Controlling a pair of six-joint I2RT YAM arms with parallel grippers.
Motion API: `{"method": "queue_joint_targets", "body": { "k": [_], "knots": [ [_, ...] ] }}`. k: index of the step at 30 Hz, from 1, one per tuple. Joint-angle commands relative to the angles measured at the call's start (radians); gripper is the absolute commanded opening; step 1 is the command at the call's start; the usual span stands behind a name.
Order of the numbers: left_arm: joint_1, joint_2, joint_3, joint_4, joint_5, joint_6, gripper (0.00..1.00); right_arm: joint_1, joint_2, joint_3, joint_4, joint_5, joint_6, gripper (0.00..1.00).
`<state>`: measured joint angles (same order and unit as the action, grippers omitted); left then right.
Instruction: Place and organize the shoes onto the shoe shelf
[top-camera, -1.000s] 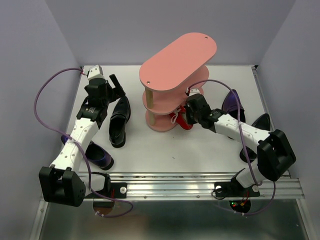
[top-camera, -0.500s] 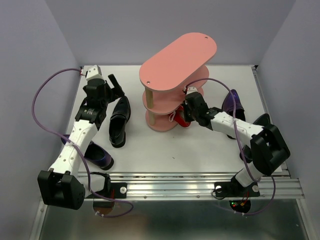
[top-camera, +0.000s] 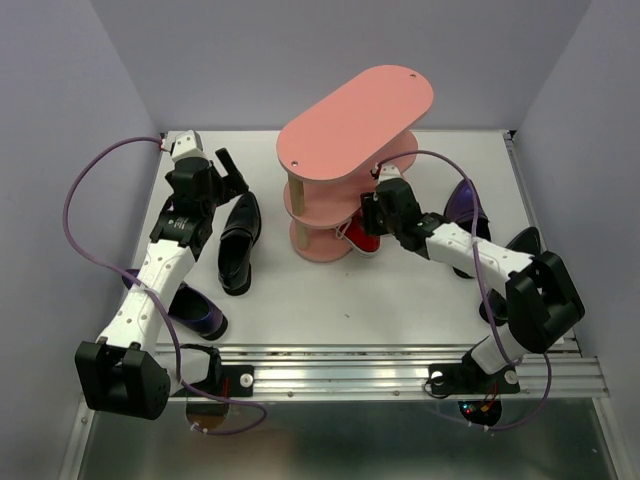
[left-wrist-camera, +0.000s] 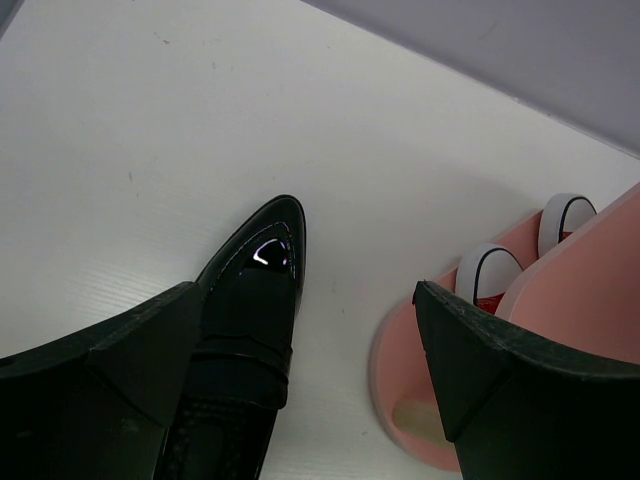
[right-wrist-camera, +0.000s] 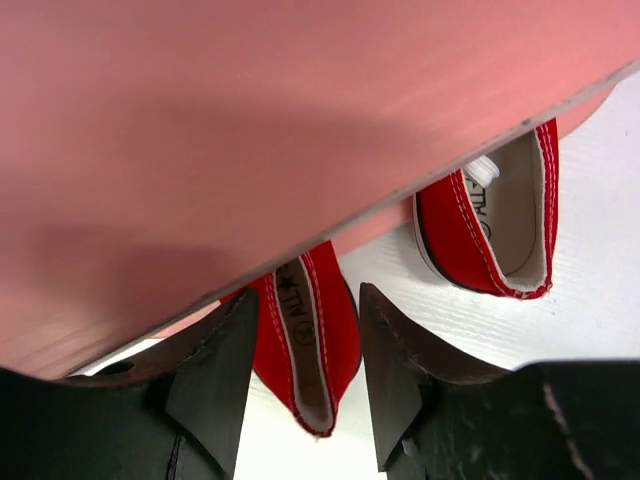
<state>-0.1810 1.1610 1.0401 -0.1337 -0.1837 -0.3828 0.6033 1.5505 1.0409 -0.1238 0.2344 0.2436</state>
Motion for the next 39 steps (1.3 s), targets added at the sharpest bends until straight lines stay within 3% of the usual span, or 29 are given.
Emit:
{"method": "queue_joint_targets", "body": {
  "k": [1,8,17,23,26,29,33,39],
  "knots": [
    [0.002,-0.035,0.005,0.02,-0.005,0.001,0.99,0.007,-0.058,0.008,0.079,-0.021,0.014,0.51],
    [0.002,-0.034,0.0,0.025,-0.007,0.001,0.99,0.007,-0.135,-0.038,0.033,-0.029,0.039,0.53],
    [0.003,-0.024,0.001,0.029,-0.002,0.001,0.99,-0.034,-0.288,-0.114,-0.108,0.106,0.057,0.58],
    [0.002,-0.014,0.014,0.034,0.004,0.005,0.99,-0.227,-0.4,-0.116,-0.253,0.143,0.117,0.71],
    [0.002,-0.012,0.014,0.034,0.009,0.005,0.99,-0.386,-0.426,-0.088,-0.31,0.096,0.164,0.75],
    [0.003,-0.011,0.012,0.036,0.015,0.007,0.99,-0.497,-0.414,-0.07,-0.358,0.059,0.175,0.87],
    [0.002,-0.017,0.011,0.029,0.007,0.013,0.99,-0.582,-0.372,-0.064,-0.393,0.051,0.209,0.95],
    [0.002,-0.02,0.008,0.028,0.001,0.024,0.99,-0.591,-0.305,-0.074,-0.399,0.0,0.232,0.98]
  ]
}}
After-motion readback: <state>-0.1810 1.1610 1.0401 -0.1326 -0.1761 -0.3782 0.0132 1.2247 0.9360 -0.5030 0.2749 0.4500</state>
